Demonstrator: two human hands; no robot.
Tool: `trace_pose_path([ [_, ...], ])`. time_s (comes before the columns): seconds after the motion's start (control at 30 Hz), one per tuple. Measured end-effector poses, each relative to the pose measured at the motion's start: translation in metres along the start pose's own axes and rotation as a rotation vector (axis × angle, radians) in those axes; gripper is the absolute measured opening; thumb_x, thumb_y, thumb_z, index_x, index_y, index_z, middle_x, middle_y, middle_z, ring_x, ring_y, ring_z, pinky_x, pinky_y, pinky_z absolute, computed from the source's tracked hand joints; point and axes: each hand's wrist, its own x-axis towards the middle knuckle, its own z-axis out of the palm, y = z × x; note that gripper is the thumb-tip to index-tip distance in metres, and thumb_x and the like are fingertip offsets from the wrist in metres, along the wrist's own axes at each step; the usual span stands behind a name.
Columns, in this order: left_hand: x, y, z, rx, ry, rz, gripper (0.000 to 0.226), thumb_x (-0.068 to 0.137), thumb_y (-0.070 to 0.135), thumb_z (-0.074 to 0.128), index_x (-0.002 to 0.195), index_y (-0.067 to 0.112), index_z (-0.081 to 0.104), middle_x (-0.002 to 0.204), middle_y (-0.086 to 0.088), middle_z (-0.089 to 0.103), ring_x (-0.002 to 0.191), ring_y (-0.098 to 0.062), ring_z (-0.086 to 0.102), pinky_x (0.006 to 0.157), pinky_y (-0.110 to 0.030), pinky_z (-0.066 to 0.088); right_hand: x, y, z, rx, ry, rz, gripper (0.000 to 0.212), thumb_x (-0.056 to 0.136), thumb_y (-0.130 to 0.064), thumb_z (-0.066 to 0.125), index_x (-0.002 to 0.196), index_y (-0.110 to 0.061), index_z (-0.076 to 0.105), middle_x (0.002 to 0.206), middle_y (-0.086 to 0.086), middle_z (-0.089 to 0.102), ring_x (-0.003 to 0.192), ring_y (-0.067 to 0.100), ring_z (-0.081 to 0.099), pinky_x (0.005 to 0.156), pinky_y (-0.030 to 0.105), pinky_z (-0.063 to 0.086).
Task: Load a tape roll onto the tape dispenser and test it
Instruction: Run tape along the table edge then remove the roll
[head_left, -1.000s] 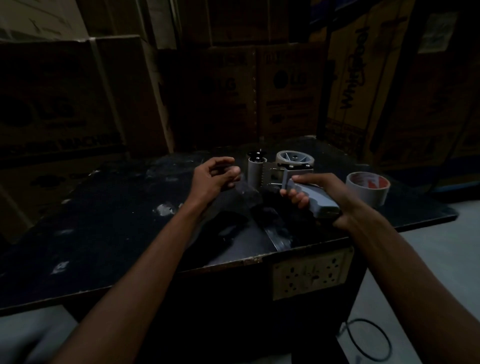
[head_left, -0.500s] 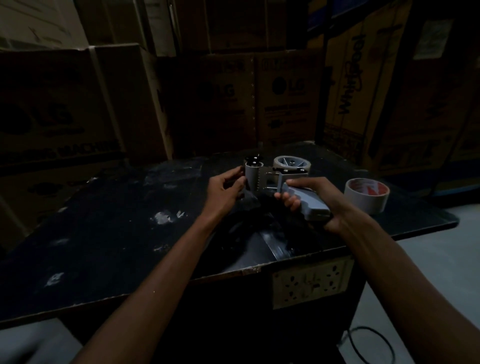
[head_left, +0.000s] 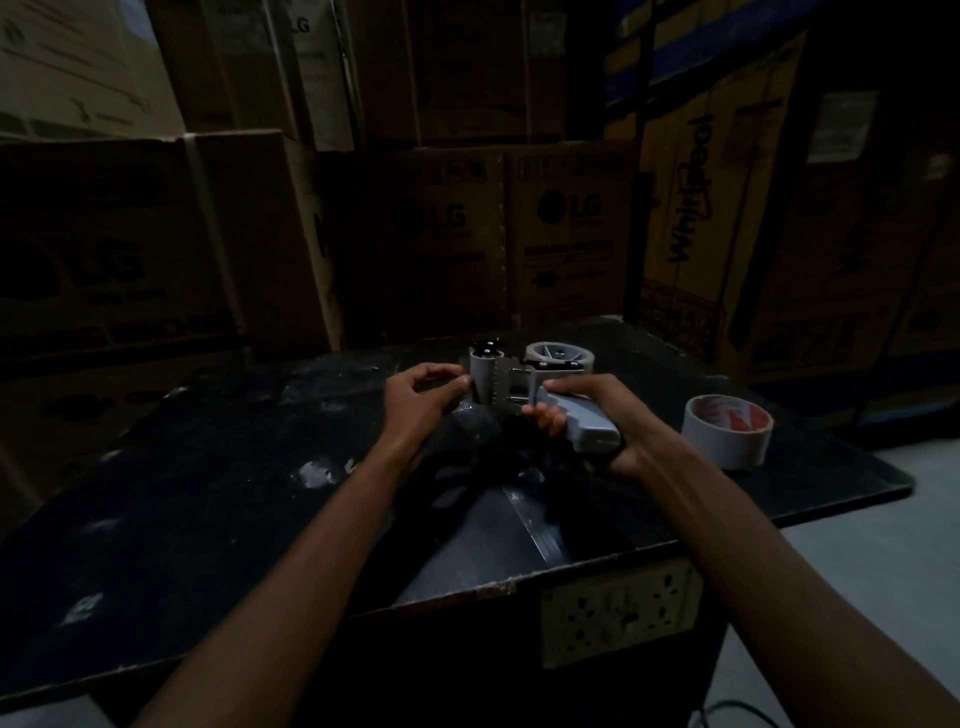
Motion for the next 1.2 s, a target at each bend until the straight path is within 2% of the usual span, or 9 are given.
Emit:
trace_pose_path([
  [0.1,0.004,-0.003,-0.003,-0.035,0.01,0.005,0.018,0.075,0.002,0.079,0.09,0.004,0.07,0.095,-0.016,0.072,0.093,-0.029,0.07,0.085,-0.039,0.06,-0.001,0.0,0.0,-0.016,0.015,-0.01,0.031,0.096,-0.013,0.056,0.118,0.008,0.054,0.068,0.014,0.069,0.047,0.011,0.062,0.044,0.015,0.053],
  [0.23,0.009,-0.008,-0.007,-0.071,0.003,0.002,0.021,0.072,0.001,0.081,0.085,0.011,0.067,0.089,-0.01,0.074,0.087,-0.024,0.071,0.072,-0.031,0.061,-0.002,0.001,0.0,-0.022,0.006,0.005,0.036,0.098,-0.014,0.054,0.125,0.009,0.051,0.066,0.014,0.068,0.045,0.01,0.061,0.042,0.015,0.052],
  [0.37,0.011,-0.007,-0.017,-0.059,-0.09,-0.018,0.034,0.066,0.008,0.087,0.094,0.021,0.072,0.093,-0.004,0.077,0.09,-0.019,0.074,0.069,-0.026,0.058,-0.003,0.001,0.0,-0.047,0.007,-0.013,0.043,0.098,-0.013,0.053,0.135,0.008,0.045,0.066,0.014,0.067,0.044,0.011,0.06,0.042,0.015,0.052],
  [0.5,0.01,-0.003,-0.03,0.024,-0.237,-0.021,0.04,0.057,0.029,0.088,0.095,0.025,0.077,0.1,-0.001,0.077,0.09,-0.013,0.073,0.069,-0.021,0.056,-0.004,0.0,-0.003,-0.05,0.018,-0.026,0.045,0.097,-0.012,0.055,0.137,0.006,0.044,0.068,0.015,0.068,0.045,0.012,0.061,0.041,0.017,0.053],
  [0.63,0.009,-0.004,-0.035,-0.009,-0.272,-0.022,0.032,0.06,0.026,0.084,0.091,0.022,0.079,0.098,-0.003,0.077,0.087,-0.011,0.073,0.07,-0.021,0.056,-0.004,-0.001,-0.006,-0.065,0.035,-0.026,0.046,0.094,-0.013,0.058,0.135,0.005,0.047,0.072,0.015,0.07,0.048,0.012,0.062,0.042,0.017,0.053],
  [0.77,0.012,-0.008,-0.036,-0.035,-0.188,-0.007,0.018,0.073,0.013,0.08,0.09,0.018,0.079,0.096,-0.005,0.078,0.088,-0.013,0.073,0.069,-0.021,0.056,-0.002,-0.001,-0.007,-0.056,0.032,-0.02,0.048,0.095,-0.013,0.058,0.136,0.007,0.046,0.072,0.015,0.068,0.048,0.012,0.062,0.042,0.017,0.053],
  [0.93,0.012,-0.012,-0.027,0.025,-0.077,0.073,0.016,0.076,0.006,0.079,0.09,0.014,0.077,0.087,-0.002,0.078,0.081,-0.011,0.073,0.068,-0.019,0.056,-0.003,0.001,-0.005,-0.058,0.021,-0.003,0.038,0.096,-0.014,0.057,0.126,0.008,0.052,0.069,0.014,0.068,0.047,0.01,0.061,0.042,0.016,0.053],
  [1.07,0.012,-0.018,-0.02,0.1,0.018,0.141,0.017,0.078,0.005,0.077,0.088,0.018,0.075,0.091,-0.002,0.076,0.087,-0.016,0.072,0.074,-0.024,0.057,-0.002,0.003,-0.003,-0.054,0.014,-0.007,0.04,0.098,-0.013,0.055,0.131,0.007,0.048,0.068,0.015,0.067,0.046,0.011,0.061,0.041,0.016,0.052],
  [1.2,0.011,-0.021,-0.011,0.173,0.035,0.159,0.018,0.08,0.003,0.074,0.097,0.01,0.075,0.097,-0.009,0.075,0.093,-0.022,0.071,0.084,-0.036,0.058,-0.002,0.005,0.0,-0.042,-0.002,-0.005,0.038,0.099,-0.012,0.052,0.131,0.008,0.047,0.065,0.016,0.067,0.044,0.012,0.061,0.041,0.016,0.052],
])
